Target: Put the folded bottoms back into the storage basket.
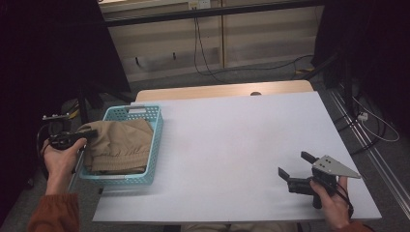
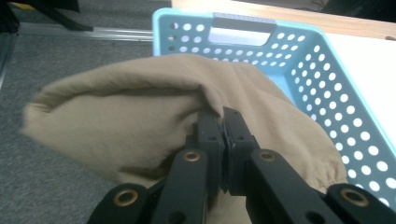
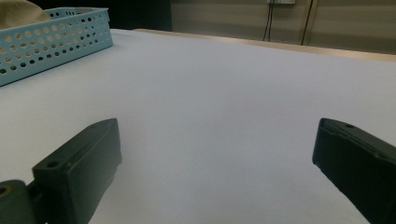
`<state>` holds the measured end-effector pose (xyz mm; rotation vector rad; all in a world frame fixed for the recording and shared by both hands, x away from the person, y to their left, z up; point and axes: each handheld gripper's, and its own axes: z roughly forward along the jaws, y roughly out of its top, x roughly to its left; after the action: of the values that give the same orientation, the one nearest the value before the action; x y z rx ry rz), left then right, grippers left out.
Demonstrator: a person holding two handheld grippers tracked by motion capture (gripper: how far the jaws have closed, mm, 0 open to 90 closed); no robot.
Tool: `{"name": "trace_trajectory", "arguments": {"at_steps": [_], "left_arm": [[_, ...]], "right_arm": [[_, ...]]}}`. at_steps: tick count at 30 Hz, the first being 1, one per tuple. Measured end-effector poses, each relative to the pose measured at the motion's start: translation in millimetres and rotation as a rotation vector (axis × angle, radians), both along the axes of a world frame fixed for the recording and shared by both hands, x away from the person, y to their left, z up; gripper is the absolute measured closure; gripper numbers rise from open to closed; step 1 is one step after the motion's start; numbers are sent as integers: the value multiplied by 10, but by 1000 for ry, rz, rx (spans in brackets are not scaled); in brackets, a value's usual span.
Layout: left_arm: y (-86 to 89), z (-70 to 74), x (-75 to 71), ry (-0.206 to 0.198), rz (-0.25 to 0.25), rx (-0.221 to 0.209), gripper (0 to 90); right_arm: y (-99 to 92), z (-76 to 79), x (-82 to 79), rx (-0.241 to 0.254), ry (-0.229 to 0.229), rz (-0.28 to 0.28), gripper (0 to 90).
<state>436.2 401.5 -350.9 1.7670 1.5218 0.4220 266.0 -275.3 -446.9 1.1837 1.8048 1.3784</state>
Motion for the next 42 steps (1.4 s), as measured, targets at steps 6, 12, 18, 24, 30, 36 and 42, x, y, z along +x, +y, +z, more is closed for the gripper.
{"name": "trace_trajectory", "arguments": {"at_steps": [6,12,18,24,30,36,42], "left_arm": [[-135,-2,-4,0,-39,22,881],[-200,-46,-81,-2,-115,36,881],[-202,-158,32,9,-115,55,881],[-290,-194,168,-8,-124,64,881],[-314,-258,251,6,-116,63,880],[-260,-249,105,64,-107,75,880],[-151,-274,6,82,-98,55,877]], "right_arm": [[-9,0,-5,2,0,-3,13],[-5,0,-6,0,0,-1,13],[1,-1,-1,1,1,-5,13],[-2,-2,1,1,2,-5,13],[-8,0,-5,1,1,-4,13],[-23,-2,-16,2,3,-9,13],[-13,-2,-14,1,2,-11,13]]}}
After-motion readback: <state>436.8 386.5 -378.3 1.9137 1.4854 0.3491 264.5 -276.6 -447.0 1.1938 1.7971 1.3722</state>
